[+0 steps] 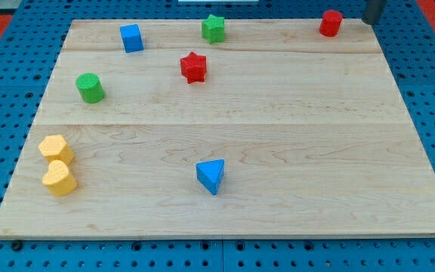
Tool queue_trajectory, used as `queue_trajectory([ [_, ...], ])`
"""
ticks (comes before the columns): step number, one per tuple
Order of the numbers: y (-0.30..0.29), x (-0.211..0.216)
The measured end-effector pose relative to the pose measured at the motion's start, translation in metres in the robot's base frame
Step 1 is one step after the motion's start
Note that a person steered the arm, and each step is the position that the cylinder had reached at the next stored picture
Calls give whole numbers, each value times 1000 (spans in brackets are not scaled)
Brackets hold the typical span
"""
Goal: Move the green circle towards the red star
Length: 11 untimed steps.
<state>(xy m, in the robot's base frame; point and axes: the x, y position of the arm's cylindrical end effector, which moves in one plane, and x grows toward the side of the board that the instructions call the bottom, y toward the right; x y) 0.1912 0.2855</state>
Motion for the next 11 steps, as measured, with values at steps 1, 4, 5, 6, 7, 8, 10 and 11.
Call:
queue_trajectory([
  [1,-47,2],
  [4,-94,28],
  [5,-94,28],
  [6,-95,28],
  [7,-95,44],
  [8,-95,64],
  [10,-127,117],
  [11,-167,155],
])
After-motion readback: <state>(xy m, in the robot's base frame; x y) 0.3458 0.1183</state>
